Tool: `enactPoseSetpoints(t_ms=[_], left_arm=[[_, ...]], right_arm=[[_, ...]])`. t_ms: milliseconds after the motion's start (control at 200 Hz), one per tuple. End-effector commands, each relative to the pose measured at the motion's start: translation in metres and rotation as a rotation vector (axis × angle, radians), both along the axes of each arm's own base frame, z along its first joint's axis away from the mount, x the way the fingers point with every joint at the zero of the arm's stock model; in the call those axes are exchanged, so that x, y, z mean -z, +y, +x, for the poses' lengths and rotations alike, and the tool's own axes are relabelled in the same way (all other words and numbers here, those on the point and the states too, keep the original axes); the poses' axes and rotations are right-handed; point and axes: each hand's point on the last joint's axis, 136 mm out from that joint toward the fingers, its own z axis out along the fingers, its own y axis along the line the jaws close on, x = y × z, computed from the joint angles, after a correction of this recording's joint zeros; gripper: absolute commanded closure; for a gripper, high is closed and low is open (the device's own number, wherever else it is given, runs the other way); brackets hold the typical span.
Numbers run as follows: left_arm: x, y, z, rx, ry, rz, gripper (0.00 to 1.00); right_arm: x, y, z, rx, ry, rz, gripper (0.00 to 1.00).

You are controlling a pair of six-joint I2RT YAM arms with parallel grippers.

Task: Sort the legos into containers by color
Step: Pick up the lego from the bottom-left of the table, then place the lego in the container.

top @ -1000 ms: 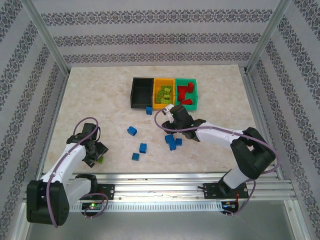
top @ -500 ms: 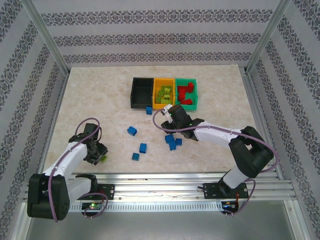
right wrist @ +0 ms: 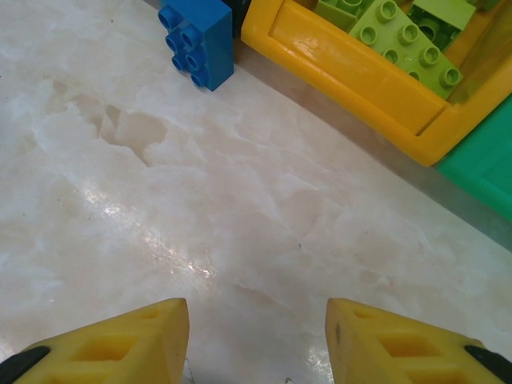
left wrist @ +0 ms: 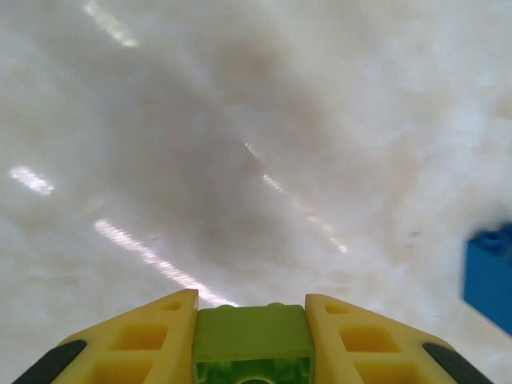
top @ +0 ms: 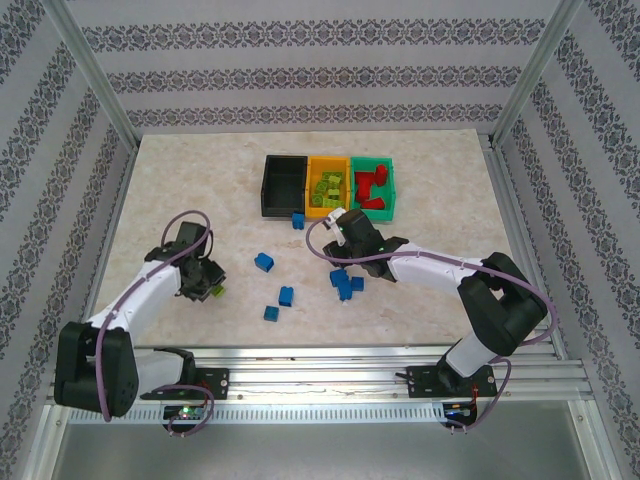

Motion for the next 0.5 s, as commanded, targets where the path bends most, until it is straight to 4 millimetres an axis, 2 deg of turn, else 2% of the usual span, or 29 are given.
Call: enactPoseSetpoints(t_ms=[0, 120, 250, 495], left_arm=[[-0.025, -0.011, 0.039, 0.066, -0.085, 0.026, 0.68], [-0.052, -0.031, 0.083, 0.159, -0.128, 0.064, 0.68], [-0.082, -0.07, 0.135, 0.28, -0.191, 0.095, 0.68], [-0.11, -0.151, 0.214, 0.482, -0.251, 0.148, 0.68]], right_arm=[[-0.008, -0.013, 0.009, 0.074, -0.007, 0.019, 0.51], [-0.007, -0.031, 0.015, 0.151, 0.016, 0.058, 0.52], [-0.006, -0.053, 0.022, 0.234, 0.061, 0.156, 0.51], [-0.004, -0.081, 0.03, 0.326, 0.125, 0.32, 0.52]])
